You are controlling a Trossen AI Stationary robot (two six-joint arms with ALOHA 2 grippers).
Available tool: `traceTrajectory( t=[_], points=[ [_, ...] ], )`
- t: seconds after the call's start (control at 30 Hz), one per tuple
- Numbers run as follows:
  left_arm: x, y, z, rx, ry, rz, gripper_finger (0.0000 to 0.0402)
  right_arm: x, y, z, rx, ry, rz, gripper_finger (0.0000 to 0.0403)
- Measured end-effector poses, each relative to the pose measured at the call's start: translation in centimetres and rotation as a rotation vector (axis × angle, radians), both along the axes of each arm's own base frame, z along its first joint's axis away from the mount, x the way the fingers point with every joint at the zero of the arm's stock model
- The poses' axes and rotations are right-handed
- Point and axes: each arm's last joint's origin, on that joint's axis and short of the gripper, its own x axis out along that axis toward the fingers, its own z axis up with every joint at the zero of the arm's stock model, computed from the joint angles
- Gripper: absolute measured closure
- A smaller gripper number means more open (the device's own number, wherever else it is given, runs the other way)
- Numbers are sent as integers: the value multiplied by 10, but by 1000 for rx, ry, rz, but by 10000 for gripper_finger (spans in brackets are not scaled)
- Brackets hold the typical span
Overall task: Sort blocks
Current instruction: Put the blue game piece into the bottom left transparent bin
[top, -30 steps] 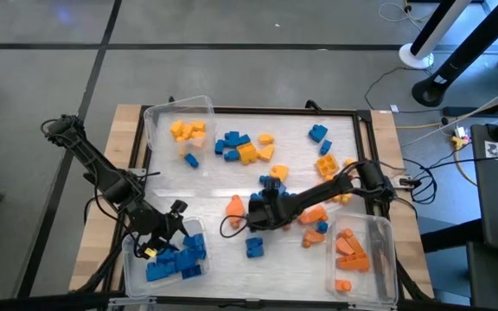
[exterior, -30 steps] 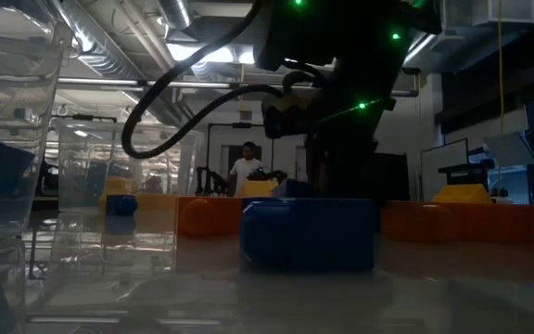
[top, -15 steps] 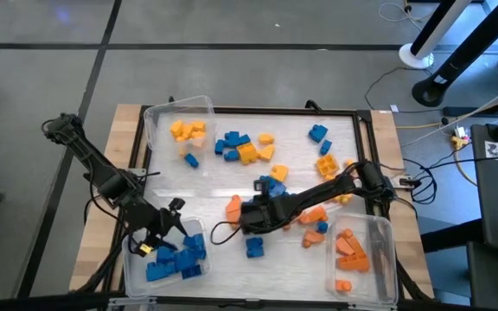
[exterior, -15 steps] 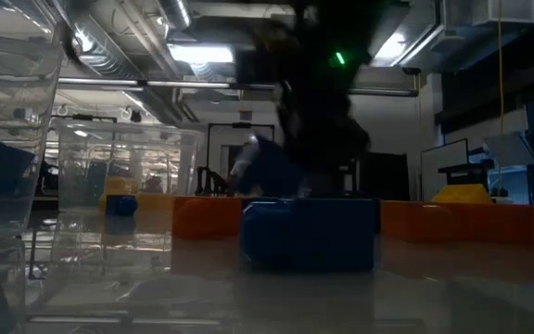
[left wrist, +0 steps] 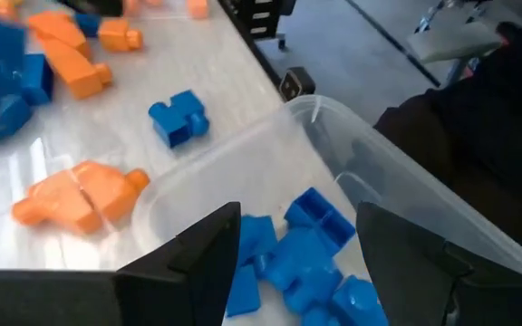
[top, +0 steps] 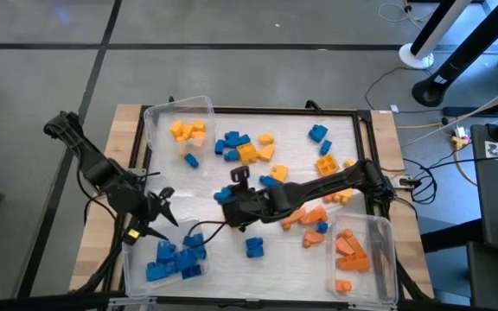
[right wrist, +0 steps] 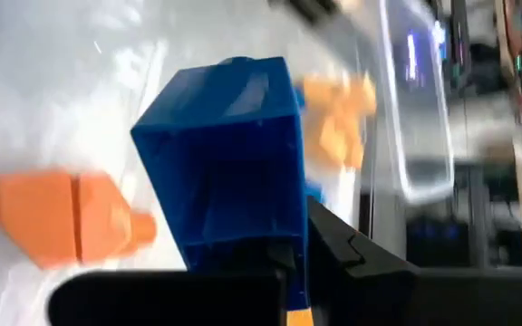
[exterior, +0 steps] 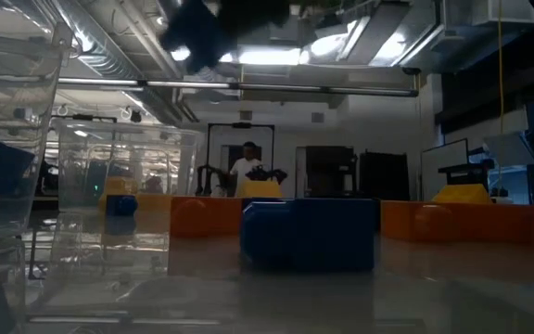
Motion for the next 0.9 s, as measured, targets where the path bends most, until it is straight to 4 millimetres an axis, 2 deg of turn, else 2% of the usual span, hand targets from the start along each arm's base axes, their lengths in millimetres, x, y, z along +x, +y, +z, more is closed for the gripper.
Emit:
traceTrajectory(
  t=[0.23, 0.47, 0.57, 0.9],
  points=[
    [-3, 7, -3, 88, -2, 97, 192, 17, 11, 16, 94, -135, 281, 384],
    [-4, 10, -7, 110, 34, 153, 192, 25, 19, 29, 152, -266, 481, 386],
    [-5, 11, -9, 112, 55, 169, 192, 33, 24, 24, 197, -307, 566, 381],
    [-10, 17, -13, 127, 105, 265, 192, 64, 40, -28, 267, -367, 780, 380]
  ],
)
